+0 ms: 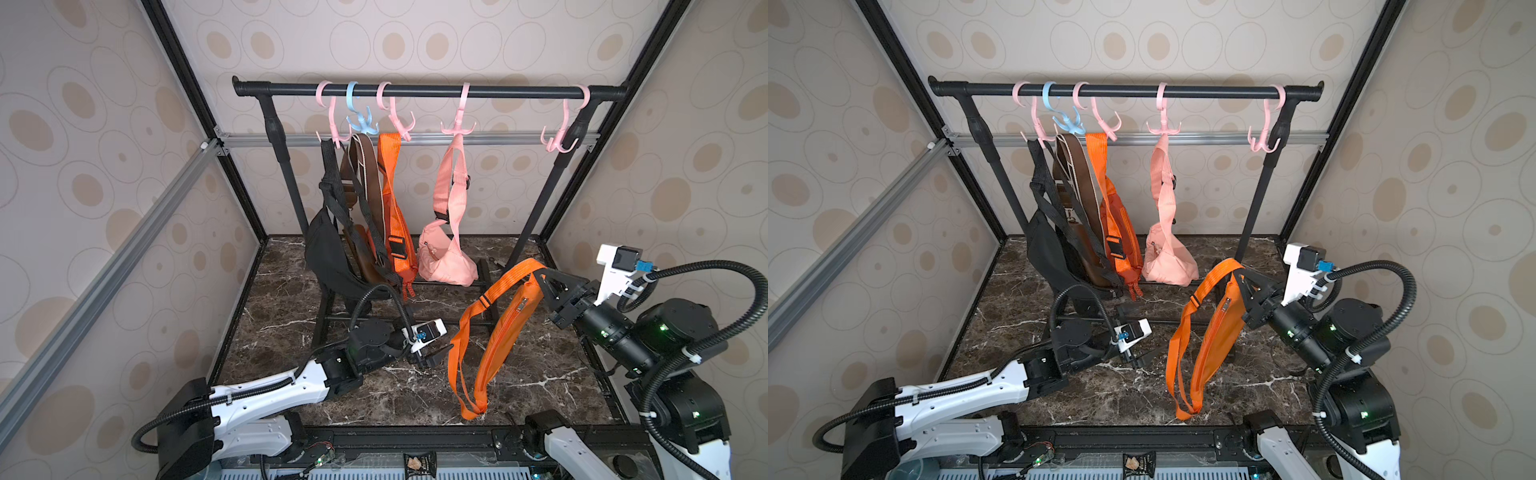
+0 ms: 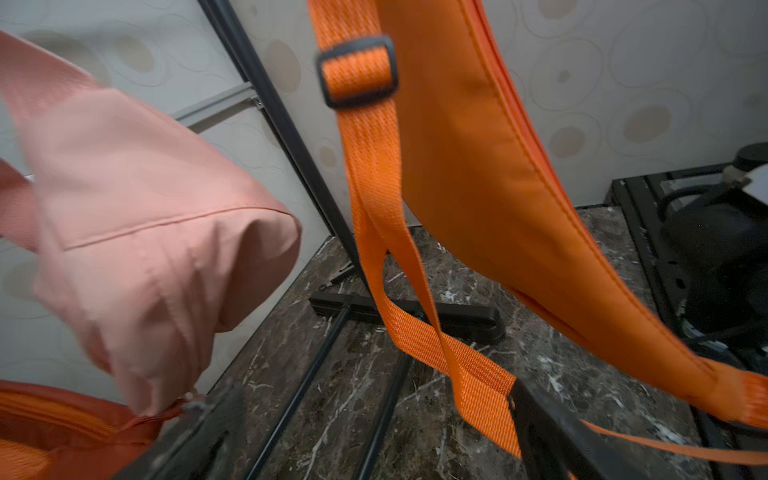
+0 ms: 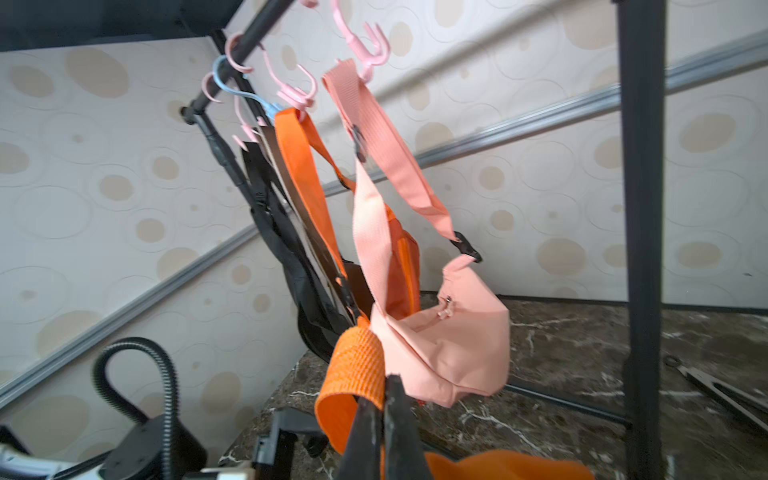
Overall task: Hang the bag on a hook
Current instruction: Pick up the bag from the center of the board.
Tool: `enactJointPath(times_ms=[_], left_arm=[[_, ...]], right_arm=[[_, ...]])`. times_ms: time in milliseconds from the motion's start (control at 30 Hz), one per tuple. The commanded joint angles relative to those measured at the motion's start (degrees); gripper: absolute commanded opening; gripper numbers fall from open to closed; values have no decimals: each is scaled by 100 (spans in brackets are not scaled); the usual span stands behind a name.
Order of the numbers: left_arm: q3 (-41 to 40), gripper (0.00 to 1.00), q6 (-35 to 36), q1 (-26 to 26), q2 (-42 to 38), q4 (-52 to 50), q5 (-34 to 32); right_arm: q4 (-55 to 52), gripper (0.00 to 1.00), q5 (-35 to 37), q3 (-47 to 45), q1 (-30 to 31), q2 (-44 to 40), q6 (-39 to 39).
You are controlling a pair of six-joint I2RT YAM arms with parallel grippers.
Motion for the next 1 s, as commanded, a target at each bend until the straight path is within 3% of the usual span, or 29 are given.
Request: enactJointPath(times_ms=[0, 167, 467, 600, 867, 967], left_arm=[[101, 100, -288, -144, -141, 589, 447], [-155, 100, -1039, -376, -357, 1214, 605], [-48, 97, -1558, -396, 374, 1487, 1056], [124, 87, -1710, -424, 726, 1501, 1203], [352, 77, -1986, -458, 1362, 1889, 815], [451, 67, -1989, -468, 1457, 1826, 697]], right_arm=[[237, 0, -635, 6, -6, 87, 118], [366, 0, -752, -66, -1, 35, 268], [613, 0, -1276, 40, -6, -66, 525], [709, 0, -1346, 8, -6, -89, 630], [777, 0, -1408, -2, -6, -122, 689], [814, 0, -1438, -34, -6, -170, 695]])
